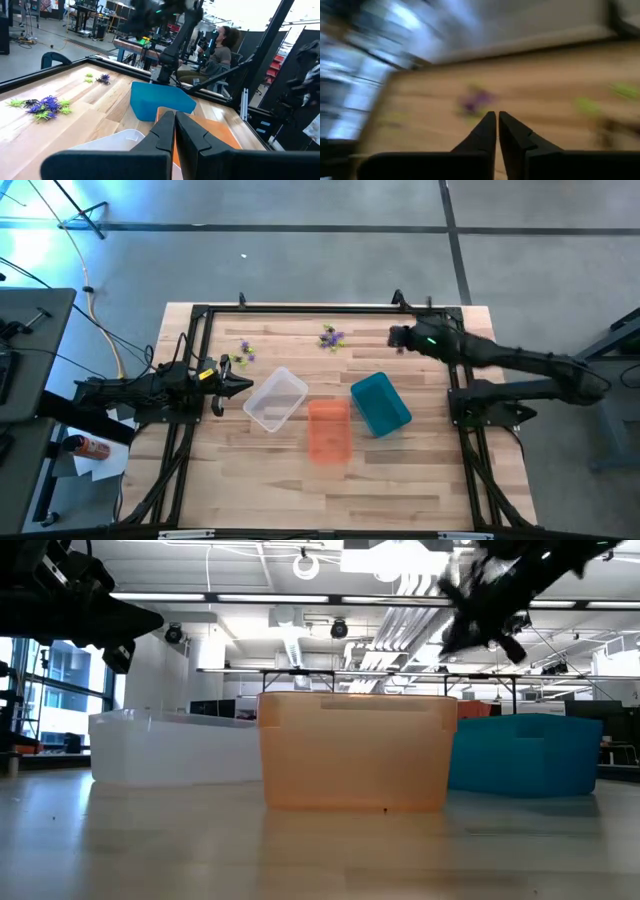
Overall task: Sort Halloween decoration
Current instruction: Put the black spider toy into the orange bin
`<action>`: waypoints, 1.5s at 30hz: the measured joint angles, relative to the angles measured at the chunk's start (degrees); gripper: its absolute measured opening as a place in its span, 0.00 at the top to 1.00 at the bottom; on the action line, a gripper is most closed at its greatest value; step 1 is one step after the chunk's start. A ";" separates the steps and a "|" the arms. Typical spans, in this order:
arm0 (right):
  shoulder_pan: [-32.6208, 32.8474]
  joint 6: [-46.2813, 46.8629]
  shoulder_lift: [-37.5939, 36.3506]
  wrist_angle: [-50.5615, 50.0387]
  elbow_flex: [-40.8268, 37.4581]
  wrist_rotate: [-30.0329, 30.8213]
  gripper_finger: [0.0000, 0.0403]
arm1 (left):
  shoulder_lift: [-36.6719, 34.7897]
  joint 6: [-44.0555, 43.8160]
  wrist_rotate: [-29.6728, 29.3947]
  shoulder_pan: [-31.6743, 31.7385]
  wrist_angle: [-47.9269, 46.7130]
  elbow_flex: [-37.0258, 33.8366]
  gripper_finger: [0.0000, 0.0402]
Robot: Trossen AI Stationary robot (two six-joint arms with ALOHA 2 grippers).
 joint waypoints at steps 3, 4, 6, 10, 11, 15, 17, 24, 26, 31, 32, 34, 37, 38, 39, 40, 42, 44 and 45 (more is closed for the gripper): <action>-6.01 0.87 8.61 -11.46 4.43 -5.12 0.89 | 0.01 0.01 0.00 0.00 0.00 0.00 0.99; -7.44 0.30 11.16 -13.24 5.36 -6.68 0.86 | 0.00 -0.01 0.00 0.00 0.00 -0.01 0.99; -9.66 -3.11 15.74 -13.70 6.73 -8.68 0.82 | 0.01 0.00 0.00 0.00 -0.02 -0.01 0.99; -13.00 -6.05 22.67 -14.69 8.10 -10.04 0.73 | 0.00 -0.01 0.00 0.00 0.00 0.01 0.99; -13.61 -5.60 23.85 -14.80 8.18 -10.03 0.71 | 0.00 0.01 0.00 0.00 0.00 -0.02 0.99; -15.25 -6.29 27.72 -15.13 8.26 -11.55 0.67 | 0.00 0.01 -0.01 0.00 -0.01 -0.01 0.99; -15.82 -7.78 29.24 -15.21 8.26 -12.60 0.67 | 0.00 -0.02 0.00 0.00 0.00 -0.01 0.99; -18.21 -8.56 33.87 -15.09 8.28 -11.71 0.67 | 0.00 -0.01 -0.02 0.00 -0.01 -0.01 0.99; -18.86 -8.59 34.84 -15.09 8.28 -11.99 0.67 | 0.00 0.01 0.00 0.00 -0.02 -0.01 0.99; -18.79 -8.60 36.43 -15.06 8.28 -13.02 0.67 | 0.02 0.00 -0.01 0.00 0.00 0.00 0.99; -18.78 -8.61 36.60 -15.03 8.28 -13.24 0.67 | 0.00 -0.01 -0.01 0.00 -0.01 0.00 0.99; -18.77 -9.09 36.81 -14.95 8.28 -14.40 0.67 | 0.00 0.01 0.00 0.00 0.00 -0.01 0.99; -18.78 -9.07 36.83 -15.01 8.28 -14.29 0.67 | 0.02 -0.01 -0.01 0.00 0.00 -0.02 0.99; -18.78 -9.07 36.82 -15.01 8.28 -14.31 0.67 | 0.01 0.00 0.00 0.00 0.00 0.00 0.99; -18.78 -9.07 36.82 -15.01 8.28 -14.37 0.67 | 0.00 0.01 0.00 0.00 -0.02 0.01 0.99; -18.78 -9.07 36.83 -15.01 8.28 -14.55 0.67 | 0.00 0.01 0.00 0.00 -0.02 -0.01 0.99; -18.59 -9.22 36.82 -15.03 8.28 -16.57 0.67 | 0.01 0.01 0.00 0.00 -0.02 0.01 0.99; -18.24 -9.46 36.83 -15.03 8.28 -18.01 0.67 | 0.01 0.00 -0.02 0.00 -0.01 -0.01 0.99; -18.03 -9.50 36.82 -15.03 8.28 -18.60 0.67 | 0.01 0.00 0.00 0.00 -0.01 -0.01 0.99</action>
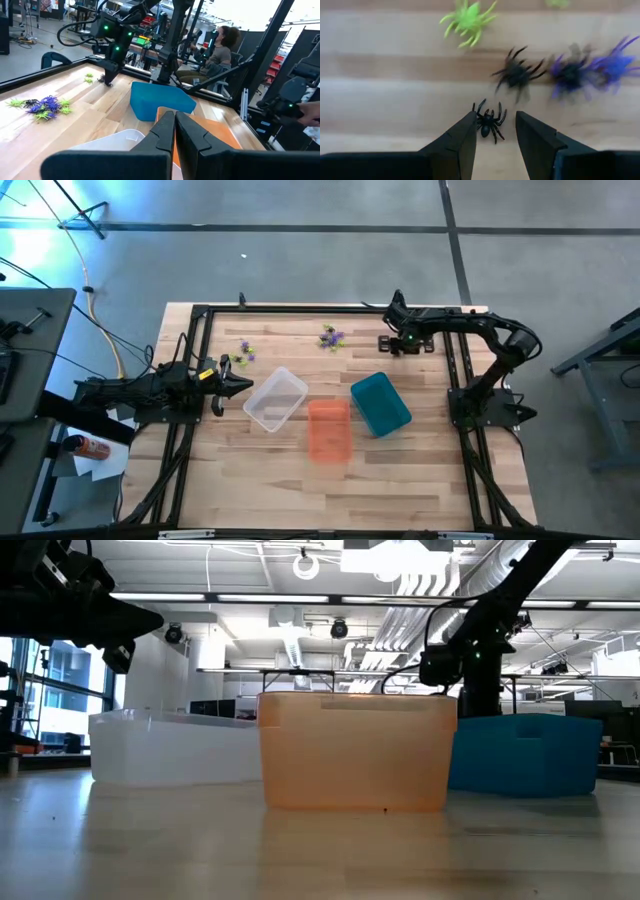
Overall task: Sort Halloween decoration
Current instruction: Put the black spider toy into the orange bin
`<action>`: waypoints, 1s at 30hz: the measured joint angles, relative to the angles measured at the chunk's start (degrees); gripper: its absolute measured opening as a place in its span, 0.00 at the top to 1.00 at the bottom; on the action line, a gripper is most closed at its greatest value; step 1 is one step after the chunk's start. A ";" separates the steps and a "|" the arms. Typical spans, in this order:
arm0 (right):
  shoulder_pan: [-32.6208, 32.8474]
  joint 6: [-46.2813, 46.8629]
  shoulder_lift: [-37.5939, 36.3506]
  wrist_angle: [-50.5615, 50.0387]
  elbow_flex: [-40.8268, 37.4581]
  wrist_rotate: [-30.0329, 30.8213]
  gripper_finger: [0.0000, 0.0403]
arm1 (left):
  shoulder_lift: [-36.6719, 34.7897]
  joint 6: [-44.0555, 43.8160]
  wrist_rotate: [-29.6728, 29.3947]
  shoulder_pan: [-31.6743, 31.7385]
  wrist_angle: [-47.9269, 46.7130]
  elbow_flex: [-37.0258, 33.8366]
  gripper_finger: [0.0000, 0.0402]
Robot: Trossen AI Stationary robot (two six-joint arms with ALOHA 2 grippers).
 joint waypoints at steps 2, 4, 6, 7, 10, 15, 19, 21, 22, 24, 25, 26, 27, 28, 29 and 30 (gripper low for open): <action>0.29 0.00 0.00 0.02 0.00 -0.27 0.67 | 0.02 0.01 0.00 0.00 0.00 0.02 0.99; 0.55 0.01 0.02 0.09 0.00 -0.68 0.67 | 0.01 0.01 0.00 0.00 0.01 0.01 0.99; 0.81 0.03 0.02 0.16 0.00 -1.50 0.67 | -0.01 -0.01 0.00 0.00 0.01 -0.01 0.99; 1.01 0.28 -0.03 0.17 0.00 -1.61 0.67 | 0.00 -0.01 0.00 0.00 0.01 0.00 0.99; 1.71 0.49 -0.67 0.95 0.00 -1.81 0.67 | -0.01 0.01 0.00 0.00 0.01 0.00 0.99; 2.62 0.97 -2.33 1.27 0.04 -3.05 0.67 | 0.01 0.01 0.00 0.00 0.01 -0.01 0.99; 3.48 0.94 -2.62 0.65 0.07 -3.27 0.67 | -0.01 -0.01 -0.02 0.00 0.00 0.01 0.99; 4.09 1.01 -2.22 0.43 0.07 -1.62 0.67 | -0.01 0.01 0.00 0.00 -0.01 0.02 0.99; 4.30 1.60 -1.94 0.43 0.07 -0.90 0.67 | -0.01 0.01 0.00 0.00 -0.01 -0.01 0.99; 4.73 2.32 -1.49 0.99 0.07 -0.31 0.67 | -0.01 0.01 0.00 0.00 0.01 0.00 0.99; 4.97 2.32 -1.17 1.50 0.07 -0.47 0.67 | -0.01 0.00 0.00 0.00 -0.01 0.01 0.99; 5.25 2.30 -0.93 1.41 0.07 -0.50 0.67 | 0.02 0.01 -0.01 0.00 0.00 0.00 0.99; 5.43 2.17 -0.69 1.20 0.07 -0.31 0.67 | -0.01 0.01 0.00 0.00 0.01 0.02 0.99; 5.64 2.06 -0.35 1.20 0.07 0.11 0.67 | -0.01 0.01 0.00 0.00 0.01 0.00 0.99; 5.76 2.20 -0.04 1.05 0.07 0.83 0.67 | 0.01 0.01 0.00 0.00 -0.01 0.00 0.99; 5.82 2.45 0.20 0.87 0.07 1.79 0.67 | 0.00 0.01 0.00 0.00 0.01 0.01 0.99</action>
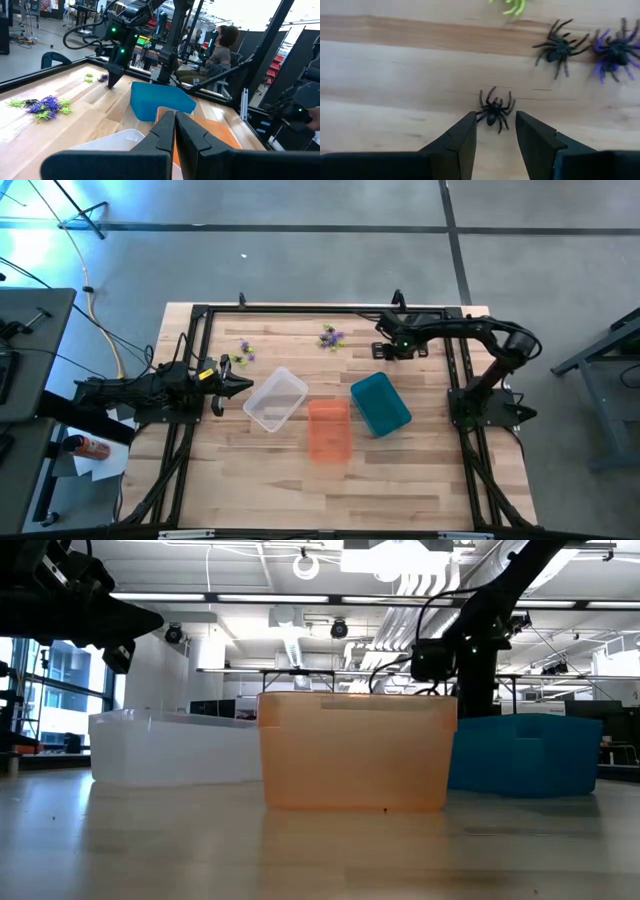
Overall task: Sort Halloween decoration
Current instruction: Put the black spider toy into the orange bin
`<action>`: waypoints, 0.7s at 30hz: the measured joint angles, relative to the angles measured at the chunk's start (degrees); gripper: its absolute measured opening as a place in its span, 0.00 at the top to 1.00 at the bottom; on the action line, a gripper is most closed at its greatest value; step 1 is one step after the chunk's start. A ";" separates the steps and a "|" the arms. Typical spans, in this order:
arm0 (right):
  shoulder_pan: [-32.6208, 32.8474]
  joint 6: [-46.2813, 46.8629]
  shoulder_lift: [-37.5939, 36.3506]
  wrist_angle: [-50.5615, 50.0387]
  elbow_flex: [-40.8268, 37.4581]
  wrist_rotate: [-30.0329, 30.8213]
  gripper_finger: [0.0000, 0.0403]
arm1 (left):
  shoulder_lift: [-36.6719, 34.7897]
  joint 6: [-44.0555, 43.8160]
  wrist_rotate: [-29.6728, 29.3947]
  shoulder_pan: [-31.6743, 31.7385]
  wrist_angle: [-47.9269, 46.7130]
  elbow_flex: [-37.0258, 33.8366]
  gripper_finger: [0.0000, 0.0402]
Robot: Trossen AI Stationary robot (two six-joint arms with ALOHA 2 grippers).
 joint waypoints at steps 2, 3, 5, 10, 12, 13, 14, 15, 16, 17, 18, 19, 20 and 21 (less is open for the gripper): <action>-0.03 0.51 0.49 0.39 0.00 0.83 0.67 | 0.01 0.00 0.01 0.00 -0.02 -0.02 0.99; -0.05 0.54 0.67 0.63 0.00 0.94 0.67 | -0.01 0.00 0.01 0.00 0.00 -0.02 0.99; -0.05 -0.44 0.92 0.81 0.00 0.98 0.67 | 0.00 -0.01 0.01 0.00 -0.01 -0.01 0.99; 0.01 -1.87 0.97 0.69 0.00 2.34 0.72 | 0.01 -0.02 0.01 0.00 -0.02 -0.01 0.99; -0.01 -2.22 0.97 0.64 0.00 2.64 0.79 | -0.01 -0.02 0.01 0.00 -0.01 -0.02 0.99; 0.18 -2.55 0.97 0.66 0.00 2.76 0.84 | -0.01 0.00 0.01 0.00 -0.02 -0.01 0.99; 0.27 -3.09 0.91 0.70 0.00 2.78 0.89 | 0.01 0.00 0.01 0.00 0.00 0.00 0.99; 0.42 -3.49 0.64 0.73 0.00 2.75 0.94 | -0.01 0.00 0.01 0.00 0.00 0.00 0.99; 0.60 -3.57 0.14 0.72 0.00 2.55 0.97 | -0.01 0.00 0.01 0.00 -0.02 -0.02 0.99; 0.79 -3.97 -0.67 0.78 -0.02 1.98 0.98 | 0.01 -0.01 0.01 0.00 -0.02 0.00 0.99; 0.98 -4.45 -1.94 0.80 -0.02 1.23 0.97 | 0.00 -0.01 0.01 0.00 -0.01 0.00 0.99; 1.23 -4.70 -3.59 0.86 -0.02 0.97 0.97 | -0.01 0.00 0.00 0.00 0.00 -0.02 0.99; 1.46 -5.18 -5.68 1.10 -0.02 0.61 0.97 | 0.01 -0.02 0.01 0.00 -0.01 -0.02 0.99; 1.69 -6.26 -7.86 1.46 -0.02 0.03 0.98 | -0.01 -0.01 0.01 0.00 -0.02 -0.02 0.99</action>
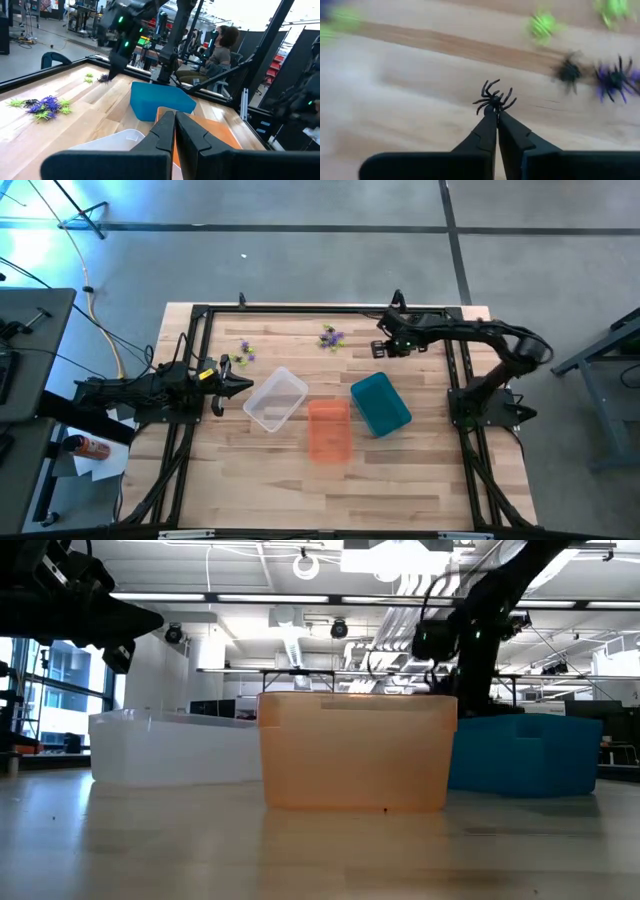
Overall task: Sort Halloween decoration
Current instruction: Put the black spider toy into the orange bin
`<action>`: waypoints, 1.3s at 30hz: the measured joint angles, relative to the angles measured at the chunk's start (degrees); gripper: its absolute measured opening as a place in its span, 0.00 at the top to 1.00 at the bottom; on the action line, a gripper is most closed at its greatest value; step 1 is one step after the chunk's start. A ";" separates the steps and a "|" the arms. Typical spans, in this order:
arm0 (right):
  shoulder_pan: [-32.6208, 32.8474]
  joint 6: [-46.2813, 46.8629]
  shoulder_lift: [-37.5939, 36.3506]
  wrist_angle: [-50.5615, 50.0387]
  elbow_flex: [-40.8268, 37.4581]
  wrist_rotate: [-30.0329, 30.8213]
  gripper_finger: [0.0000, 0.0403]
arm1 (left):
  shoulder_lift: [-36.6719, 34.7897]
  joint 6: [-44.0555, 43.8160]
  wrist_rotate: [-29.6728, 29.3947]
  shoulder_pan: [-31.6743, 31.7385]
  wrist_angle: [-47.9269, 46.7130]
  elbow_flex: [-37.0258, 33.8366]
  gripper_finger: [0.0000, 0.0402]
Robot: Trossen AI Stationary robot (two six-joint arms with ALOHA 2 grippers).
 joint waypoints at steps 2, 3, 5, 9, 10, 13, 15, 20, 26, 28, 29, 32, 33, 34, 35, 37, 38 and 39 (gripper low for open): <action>0.66 -4.00 -5.30 1.91 -0.01 -1.13 0.99 | 0.00 0.01 0.00 0.00 0.02 0.00 0.99; 0.92 -6.59 -8.15 3.45 0.00 -2.71 0.99 | 0.01 -0.01 0.00 0.00 0.00 0.01 0.99; 1.59 -12.93 -13.45 7.03 0.00 -7.84 0.99 | 0.01 0.00 -0.02 0.00 0.02 0.02 0.99; 4.24 -21.27 -22.33 15.09 0.00 -18.95 1.00 | 0.00 0.01 -0.02 0.00 0.02 0.02 0.99; 5.20 -21.69 -23.83 16.89 0.02 -19.88 1.00 | 0.01 0.01 0.00 0.00 0.00 0.01 0.99; 8.65 -25.37 -26.44 19.63 0.04 -20.02 1.00 | 0.00 0.01 0.00 0.00 0.02 0.00 0.99; 11.42 -28.33 -26.75 21.48 0.04 -19.94 1.00 | 0.00 -0.01 0.00 0.00 0.02 0.01 0.99; 19.31 -33.16 -24.63 27.16 0.02 -20.33 1.00 | 0.00 0.00 -0.02 0.00 0.02 0.02 0.99; 27.44 -36.13 -18.68 28.53 2.45 -23.63 1.00 | 0.01 -0.01 0.00 0.00 0.02 0.00 0.99; 30.11 -38.43 -15.87 22.50 6.38 -23.98 1.00 | 0.00 0.00 -0.01 0.00 0.02 0.02 0.99; 31.44 -39.62 -14.09 19.48 9.11 -23.86 1.00 | 0.02 0.00 0.00 0.00 0.00 0.00 0.99; 35.24 -43.76 -8.97 10.65 16.93 -21.09 1.00 | 0.00 -0.01 0.00 0.00 0.02 0.02 0.99; 36.37 -44.90 -7.15 8.55 19.15 -19.07 1.00 | 0.02 0.01 0.00 0.00 -0.02 0.02 0.99; 37.38 -45.83 -5.33 6.57 20.96 -16.89 1.00 | 0.00 0.01 0.00 0.00 0.02 0.00 0.99; 38.30 -46.15 -3.45 4.55 22.53 -14.86 1.00 | 0.00 0.00 -0.01 0.00 0.04 0.01 0.99; 39.67 -45.72 0.52 2.41 25.38 -11.43 1.00 | 0.02 0.01 0.00 0.00 -0.01 0.02 0.99; 40.34 -44.71 2.37 1.97 26.61 -10.34 1.00 | 0.00 0.00 -0.01 0.00 0.02 0.02 0.99; 40.90 -43.68 4.25 1.46 27.79 -9.75 1.00 | 0.00 -0.01 0.00 0.00 0.02 0.00 0.99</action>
